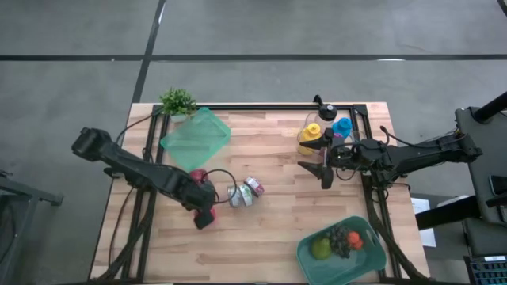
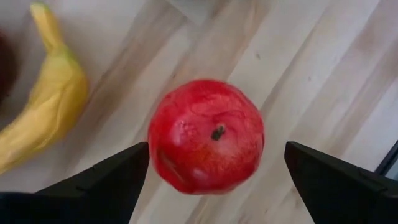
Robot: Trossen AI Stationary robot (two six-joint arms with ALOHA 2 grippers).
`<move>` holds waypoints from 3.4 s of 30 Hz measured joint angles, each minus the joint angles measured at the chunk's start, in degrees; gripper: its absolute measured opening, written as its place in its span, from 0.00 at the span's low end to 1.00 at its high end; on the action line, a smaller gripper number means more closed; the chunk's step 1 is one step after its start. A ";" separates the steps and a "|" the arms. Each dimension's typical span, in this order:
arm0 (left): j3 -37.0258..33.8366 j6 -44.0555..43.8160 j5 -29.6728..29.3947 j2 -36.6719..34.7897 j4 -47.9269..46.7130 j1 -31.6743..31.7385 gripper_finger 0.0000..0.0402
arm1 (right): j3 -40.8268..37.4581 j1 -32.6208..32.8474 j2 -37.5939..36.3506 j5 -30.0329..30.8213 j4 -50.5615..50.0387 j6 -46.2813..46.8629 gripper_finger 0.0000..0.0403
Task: Pick & Place Food Item
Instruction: Put the bottom red apple into the dark green bin
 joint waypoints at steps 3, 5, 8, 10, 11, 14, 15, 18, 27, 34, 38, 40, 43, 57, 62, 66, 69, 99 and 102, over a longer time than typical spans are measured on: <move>0.00 1.55 0.47 0.62 0.33 -0.41 0.94 | 0.00 -0.01 0.02 0.00 0.00 0.00 0.83; -0.29 2.18 0.47 0.63 1.02 -0.41 0.94 | 0.00 0.00 0.02 0.00 0.00 0.00 0.83; -0.97 2.27 0.41 0.63 2.04 -0.48 0.94 | 0.00 0.00 0.02 0.00 0.00 0.00 0.83; -1.55 2.31 0.45 0.61 3.17 -0.57 0.94 | 0.00 -0.01 0.02 0.00 0.00 0.00 0.83; -2.01 2.43 0.47 0.61 3.99 -0.57 0.94 | 0.00 0.00 0.02 0.00 0.00 0.00 0.83; -3.42 2.41 0.45 0.61 5.73 -0.62 0.94 | 0.00 0.00 0.02 0.00 0.00 0.00 0.83; -3.92 2.41 0.45 0.61 6.69 -0.65 0.94 | 0.00 0.00 0.02 0.00 0.00 0.00 0.83; -5.56 2.34 0.63 0.59 8.81 -0.65 0.94 | 0.00 -0.02 0.02 0.00 0.00 0.00 0.83; -7.17 2.21 0.91 0.50 11.57 -0.65 0.94 | 0.00 -0.01 0.02 0.00 0.00 0.00 0.83; -9.03 1.71 1.37 0.38 13.02 -0.68 0.94 | 0.00 0.00 0.02 0.00 0.00 0.00 0.83; -9.79 0.69 1.57 0.32 14.02 -0.65 0.94 | 0.00 0.00 0.02 0.00 0.00 0.00 0.83; -9.87 0.66 1.54 0.35 13.89 -0.65 0.94 | 0.00 0.00 0.02 0.00 0.00 0.00 0.83; -9.92 0.66 1.52 0.35 13.89 -0.65 0.94 | 0.00 -0.01 0.02 0.00 0.00 0.00 0.83; -10.03 0.64 1.50 0.45 14.37 -0.65 0.78 | 0.00 -0.01 0.02 0.00 0.00 0.00 0.83; -9.99 0.62 1.50 0.48 14.45 -0.65 0.79 | 0.00 0.00 0.02 0.00 0.00 0.00 0.83; -9.72 0.62 1.52 0.48 14.37 -0.65 0.80 | 0.00 -0.02 0.02 0.00 0.00 0.00 0.83; -8.61 0.62 1.47 0.37 13.10 -0.65 0.80 | 0.00 0.00 0.02 0.00 0.00 0.00 0.83; 2.52 23.99 -25.67 -4.07 47.59 -6.02 0.80 | 0.00 0.00 0.00 0.00 0.00 0.00 0.83; 0.61 29.96 -28.95 -3.28 58.09 -7.30 0.80 | 0.00 0.00 0.00 0.00 0.00 0.00 0.83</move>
